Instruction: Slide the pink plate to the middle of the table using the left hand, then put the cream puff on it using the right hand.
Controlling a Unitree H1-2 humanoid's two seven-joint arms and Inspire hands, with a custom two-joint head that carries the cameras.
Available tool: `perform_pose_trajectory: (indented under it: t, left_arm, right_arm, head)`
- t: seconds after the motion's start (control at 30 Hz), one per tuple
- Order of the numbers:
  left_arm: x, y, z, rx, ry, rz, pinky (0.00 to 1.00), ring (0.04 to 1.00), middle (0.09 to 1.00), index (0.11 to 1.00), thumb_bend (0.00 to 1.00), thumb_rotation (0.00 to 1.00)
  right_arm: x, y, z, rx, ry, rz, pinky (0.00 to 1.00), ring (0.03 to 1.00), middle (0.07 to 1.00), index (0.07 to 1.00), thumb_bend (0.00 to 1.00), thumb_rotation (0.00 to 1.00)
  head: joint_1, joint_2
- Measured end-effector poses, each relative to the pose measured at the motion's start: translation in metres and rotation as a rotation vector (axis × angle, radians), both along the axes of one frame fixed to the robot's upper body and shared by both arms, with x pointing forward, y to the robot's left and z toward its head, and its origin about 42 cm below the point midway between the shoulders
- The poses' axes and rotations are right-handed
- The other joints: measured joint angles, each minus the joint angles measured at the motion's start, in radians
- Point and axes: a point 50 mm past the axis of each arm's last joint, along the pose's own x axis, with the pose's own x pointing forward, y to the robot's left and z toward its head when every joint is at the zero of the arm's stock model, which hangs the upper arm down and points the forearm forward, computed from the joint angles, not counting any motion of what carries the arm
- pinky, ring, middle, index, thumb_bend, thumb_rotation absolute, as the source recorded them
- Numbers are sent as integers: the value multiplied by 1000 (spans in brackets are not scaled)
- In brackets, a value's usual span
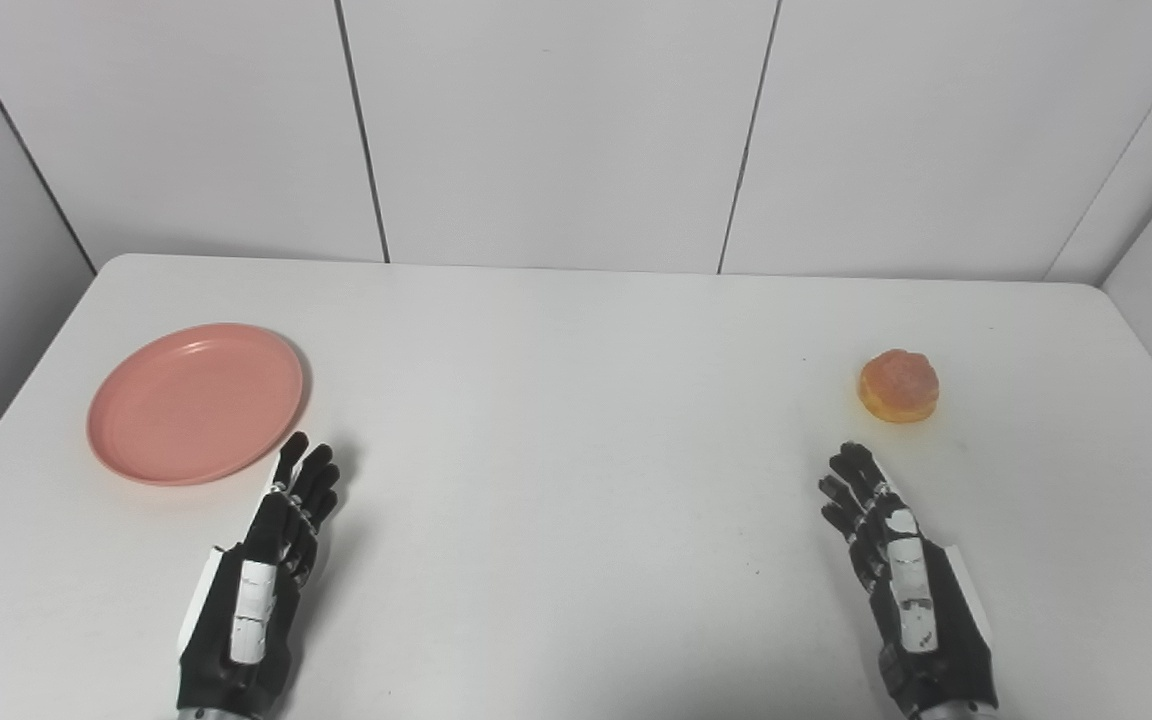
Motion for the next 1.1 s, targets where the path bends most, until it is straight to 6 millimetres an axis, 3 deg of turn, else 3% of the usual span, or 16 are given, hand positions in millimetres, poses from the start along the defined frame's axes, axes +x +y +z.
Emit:
perform_pose_trajectory:
  t: [0.87,0.93,1.0,1.1]
  left_arm:
    - [0,0,0,0,3,0,1000,977,973,1000,833,948]
    - [0,0,-1,1,5,-1,995,969,966,996,831,947]
    - [0,-1,-4,5,12,2,970,954,956,986,827,947]
    - [1,-6,-7,13,-4,7,978,951,949,973,859,904]
  right_arm:
    - [0,0,0,1,0,0,936,916,931,923,931,1000]
    - [0,0,0,2,1,0,941,918,934,925,928,1000]
    - [0,-1,-3,1,6,3,951,925,942,932,926,1000]
    - [0,-8,-12,-14,32,15,964,933,950,937,917,1000]
  head:
    - [2,0]
    - [53,-32]
    - [54,-32]
    - [148,-79]
